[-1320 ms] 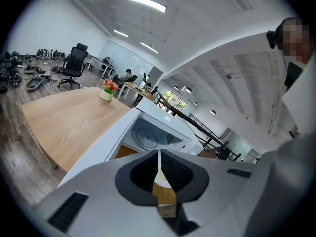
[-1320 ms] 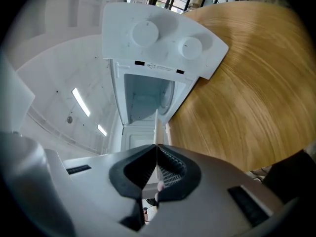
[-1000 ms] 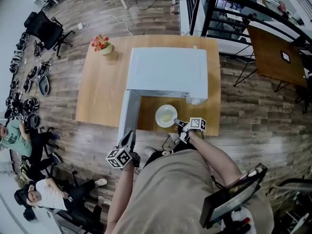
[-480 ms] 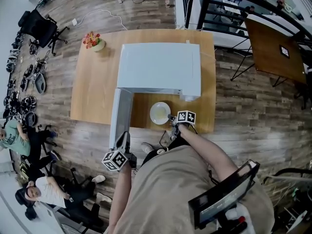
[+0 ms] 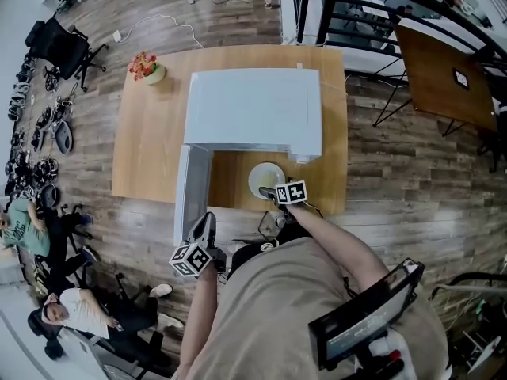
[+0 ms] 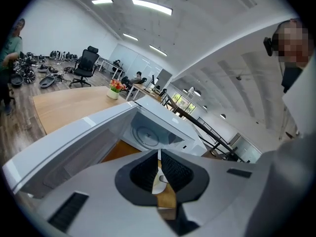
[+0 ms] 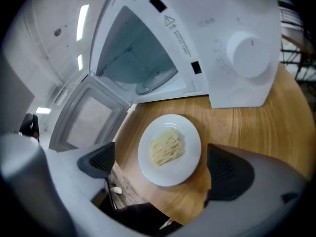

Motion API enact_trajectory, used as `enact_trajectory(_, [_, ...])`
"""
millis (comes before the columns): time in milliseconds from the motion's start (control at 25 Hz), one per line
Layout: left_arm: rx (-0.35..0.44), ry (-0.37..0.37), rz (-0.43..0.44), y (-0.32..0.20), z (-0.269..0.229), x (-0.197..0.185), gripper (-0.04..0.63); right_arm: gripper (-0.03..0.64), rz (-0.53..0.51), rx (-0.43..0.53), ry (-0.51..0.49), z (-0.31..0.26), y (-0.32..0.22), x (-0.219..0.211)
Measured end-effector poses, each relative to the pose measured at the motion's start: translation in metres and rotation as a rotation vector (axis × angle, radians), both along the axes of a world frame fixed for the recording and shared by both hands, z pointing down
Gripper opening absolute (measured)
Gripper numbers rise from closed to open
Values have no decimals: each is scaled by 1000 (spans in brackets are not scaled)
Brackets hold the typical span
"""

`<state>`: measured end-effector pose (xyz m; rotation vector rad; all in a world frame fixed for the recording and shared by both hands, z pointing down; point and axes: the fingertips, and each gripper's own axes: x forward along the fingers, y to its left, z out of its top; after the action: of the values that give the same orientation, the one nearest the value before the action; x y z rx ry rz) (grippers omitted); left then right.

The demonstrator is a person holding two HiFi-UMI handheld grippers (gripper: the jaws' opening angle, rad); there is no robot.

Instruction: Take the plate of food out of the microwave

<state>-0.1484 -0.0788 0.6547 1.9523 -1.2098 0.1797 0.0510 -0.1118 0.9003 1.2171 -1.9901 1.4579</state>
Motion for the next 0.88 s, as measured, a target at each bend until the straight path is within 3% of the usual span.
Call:
enact_trajectory(80, [-6,5,18,-1,3,6,2,561,-47,40,34,-8,2,-3])
enact_trajectory(240, [2,21,71,-6,2,20,2,560,-39,118,-23,-43,5,-3])
enact_trajectory(400, [46,46,124,-14,-18,20,2,552,37,241,-119,-118,10,1])
enact_trajectory(520, [92,75,143,-20,-36,15,2,501,102,347,-152,-185,14,11])
enact_trajectory(640, [135,120,159,-23,-56,10,2,416,152,473,-74,-255,18,27])
enact_trajectory(800, [161,163,189,-9,-76,-8,2,405,239,636,21,-339,26,37])
enact_trajectory(880, [170,171,212,2,-86,-23,2,367,294,699,45,-373,36,36])
